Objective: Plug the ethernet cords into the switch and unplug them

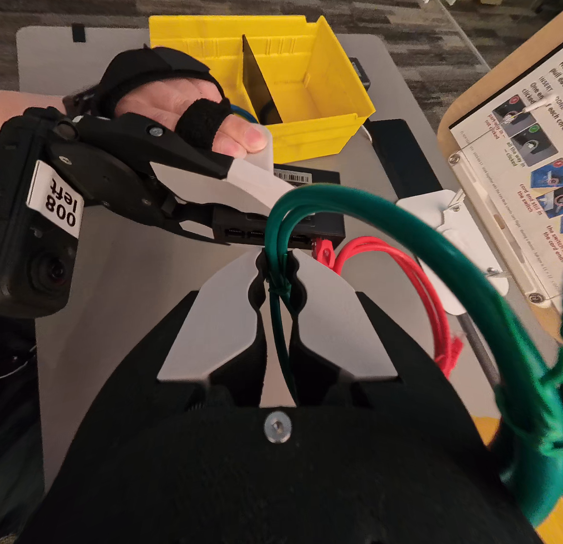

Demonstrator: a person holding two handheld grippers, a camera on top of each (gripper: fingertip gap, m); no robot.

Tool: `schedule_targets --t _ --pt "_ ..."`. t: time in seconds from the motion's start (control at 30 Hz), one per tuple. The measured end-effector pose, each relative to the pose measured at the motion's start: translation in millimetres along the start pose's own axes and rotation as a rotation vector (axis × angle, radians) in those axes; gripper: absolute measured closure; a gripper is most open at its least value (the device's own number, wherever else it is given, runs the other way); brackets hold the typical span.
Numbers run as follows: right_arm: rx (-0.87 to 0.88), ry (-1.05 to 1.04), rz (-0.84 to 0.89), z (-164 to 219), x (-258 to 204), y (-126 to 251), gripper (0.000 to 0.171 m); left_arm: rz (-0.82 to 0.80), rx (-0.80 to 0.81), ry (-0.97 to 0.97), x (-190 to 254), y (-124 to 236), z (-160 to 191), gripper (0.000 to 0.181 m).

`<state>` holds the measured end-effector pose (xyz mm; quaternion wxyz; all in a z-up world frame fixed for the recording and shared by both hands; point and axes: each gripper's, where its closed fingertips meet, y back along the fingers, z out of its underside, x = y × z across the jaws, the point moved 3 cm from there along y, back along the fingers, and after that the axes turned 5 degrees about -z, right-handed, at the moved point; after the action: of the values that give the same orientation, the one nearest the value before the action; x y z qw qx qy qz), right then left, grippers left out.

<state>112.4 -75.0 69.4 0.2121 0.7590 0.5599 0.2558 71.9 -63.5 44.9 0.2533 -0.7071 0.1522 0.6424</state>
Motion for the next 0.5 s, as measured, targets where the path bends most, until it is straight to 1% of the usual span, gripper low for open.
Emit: schedule_targets --t 0.1,0.43,0.5 --pt "-0.026 0.016 -0.007 4.9 -0.3 1.0 0.16 0.0 0.005 0.004 3.8 -0.7 -4.4 0.152" --pt "-0.004 0.01 -0.022 5.2 4.5 -6.5 0.16 0.014 -0.011 0.0 6.9 -2.4 1.2 0.152" --pt "0.03 0.014 -0.011 0.9 6.7 -6.2 0.159 -0.007 -0.024 -0.001 -0.1 -4.0 5.9 0.152"
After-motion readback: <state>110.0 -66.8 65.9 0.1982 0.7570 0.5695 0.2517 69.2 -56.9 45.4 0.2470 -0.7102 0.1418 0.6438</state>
